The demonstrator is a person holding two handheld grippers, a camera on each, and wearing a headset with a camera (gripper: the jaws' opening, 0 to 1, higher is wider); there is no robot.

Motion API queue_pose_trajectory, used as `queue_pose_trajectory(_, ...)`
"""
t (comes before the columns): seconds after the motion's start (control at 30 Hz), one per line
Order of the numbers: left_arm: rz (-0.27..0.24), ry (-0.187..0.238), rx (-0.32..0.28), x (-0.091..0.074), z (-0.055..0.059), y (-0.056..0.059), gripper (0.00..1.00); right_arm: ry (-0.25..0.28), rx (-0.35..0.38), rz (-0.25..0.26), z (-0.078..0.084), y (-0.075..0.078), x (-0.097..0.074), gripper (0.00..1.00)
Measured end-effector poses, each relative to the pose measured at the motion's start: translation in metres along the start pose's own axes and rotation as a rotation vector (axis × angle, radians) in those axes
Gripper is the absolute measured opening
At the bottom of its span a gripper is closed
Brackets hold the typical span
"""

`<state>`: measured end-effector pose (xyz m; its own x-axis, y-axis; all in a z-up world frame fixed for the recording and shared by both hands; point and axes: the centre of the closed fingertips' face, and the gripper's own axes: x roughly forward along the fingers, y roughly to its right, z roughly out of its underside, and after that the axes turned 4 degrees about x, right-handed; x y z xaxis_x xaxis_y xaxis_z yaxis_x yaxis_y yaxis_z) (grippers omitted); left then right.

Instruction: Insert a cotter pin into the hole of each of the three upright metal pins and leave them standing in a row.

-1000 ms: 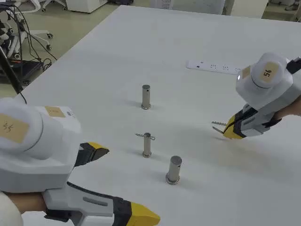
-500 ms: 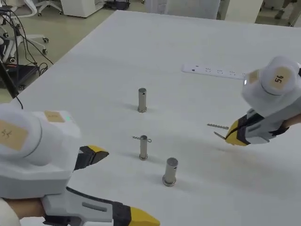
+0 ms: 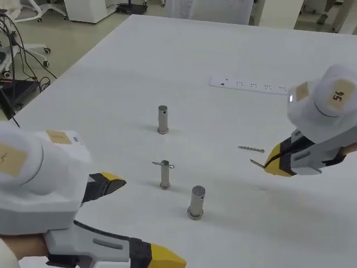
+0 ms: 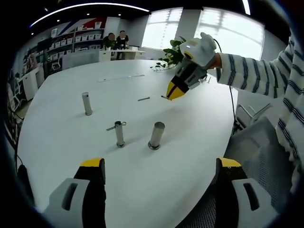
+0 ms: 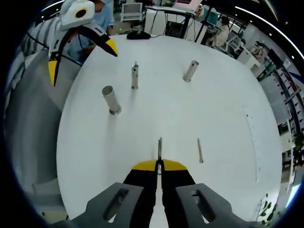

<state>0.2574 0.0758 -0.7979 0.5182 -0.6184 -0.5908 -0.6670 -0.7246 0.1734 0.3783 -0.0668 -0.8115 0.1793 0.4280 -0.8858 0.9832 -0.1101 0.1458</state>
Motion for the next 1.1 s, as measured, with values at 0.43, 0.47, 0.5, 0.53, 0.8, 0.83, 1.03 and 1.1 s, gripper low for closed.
queue_pose_trajectory(0.43,0.025,0.016,0.008,0.004,-0.005,0.007,0.91,0.023,-0.034,0.009,-0.008,-0.018,-0.01,0.02)
queue_pose_trajectory(0.47,0.026,0.017,0.008,0.004,-0.005,0.007,0.91,0.026,-0.036,0.012,-0.009,-0.019,-0.011,0.02)
queue_pose_trajectory(0.5,0.028,0.018,0.006,0.005,-0.006,0.008,0.91,0.032,-0.038,0.014,-0.011,-0.021,-0.013,0.02)
queue_pose_trajectory(0.53,0.029,0.019,0.005,0.006,-0.007,0.008,0.9,0.037,-0.04,0.016,-0.012,-0.021,-0.014,0.02)
queue_pose_trajectory(0.8,0.038,0.029,0.004,0.009,-0.012,0.011,0.85,0.061,-0.063,0.048,-0.021,-0.031,-0.02,0.02)
queue_pose_trajectory(0.83,0.036,0.032,0.005,0.01,-0.013,0.01,0.84,0.064,-0.064,0.049,-0.022,-0.033,-0.021,0.02)
queue_pose_trajectory(1.03,0.048,0.065,0.04,0.01,-0.021,0.014,0.76,0.091,-0.074,0.066,-0.03,-0.041,-0.025,0.02)
queue_pose_trajectory(1.1,0.054,0.068,0.04,0.011,-0.023,0.015,0.71,0.099,-0.076,0.072,-0.033,-0.043,-0.026,0.02)
